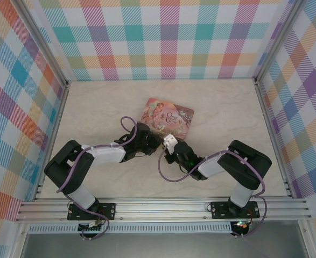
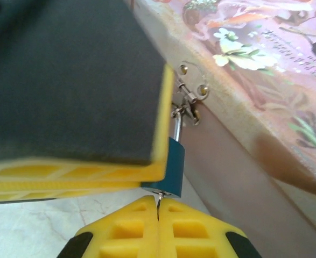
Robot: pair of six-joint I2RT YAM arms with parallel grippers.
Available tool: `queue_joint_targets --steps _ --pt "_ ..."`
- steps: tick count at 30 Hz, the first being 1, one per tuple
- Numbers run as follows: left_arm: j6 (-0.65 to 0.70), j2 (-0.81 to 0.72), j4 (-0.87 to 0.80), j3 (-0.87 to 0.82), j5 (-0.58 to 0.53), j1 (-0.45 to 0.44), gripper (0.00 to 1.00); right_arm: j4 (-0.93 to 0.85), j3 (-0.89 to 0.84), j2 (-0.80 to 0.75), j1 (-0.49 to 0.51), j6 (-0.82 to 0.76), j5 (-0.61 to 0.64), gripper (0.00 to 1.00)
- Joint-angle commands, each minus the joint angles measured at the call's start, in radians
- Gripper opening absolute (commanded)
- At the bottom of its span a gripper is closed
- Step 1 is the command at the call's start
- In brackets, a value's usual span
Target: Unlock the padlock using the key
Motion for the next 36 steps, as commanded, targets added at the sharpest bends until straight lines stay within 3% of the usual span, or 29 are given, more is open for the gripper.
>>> queue_joint_targets --steps 1,7,12,17,21,27,31,36 --pt "0.030 -0.075 -0.036 0.023 -0.020 0.012 0.28 -0.031 0.016 0.027 -0.009 0.058 -0.033 0.00" --pt "0.113 -0.174 -0.170 0.031 -0.061 0.037 0.51 -0.022 0.010 0.023 -0.028 0.088 -0.057 0.00" --pt "0.252 -0.269 -0.375 0.082 -0.117 0.087 0.70 -0.022 0.004 0.008 -0.049 0.130 -0.103 0.00" --pt "0.427 -0.320 -0.620 0.209 -0.161 0.172 0.81 -0.024 0.010 0.003 -0.058 0.156 -0.122 0.00" --pt "0.539 -0.321 -0.719 0.333 -0.138 0.252 0.88 -0.015 0.012 0.003 -0.061 0.177 -0.125 0.00" --pt "0.746 -0.199 -0.794 0.541 -0.127 0.365 0.99 -0.005 0.020 0.003 -0.066 0.228 -0.146 0.00" --pt "0.850 -0.028 -0.780 0.654 -0.010 0.430 1.00 -0.002 0.020 0.004 -0.068 0.243 -0.158 0.00" --pt "0.951 0.194 -0.708 0.762 0.130 0.440 1.00 0.002 0.023 0.013 -0.068 0.257 -0.167 0.00"
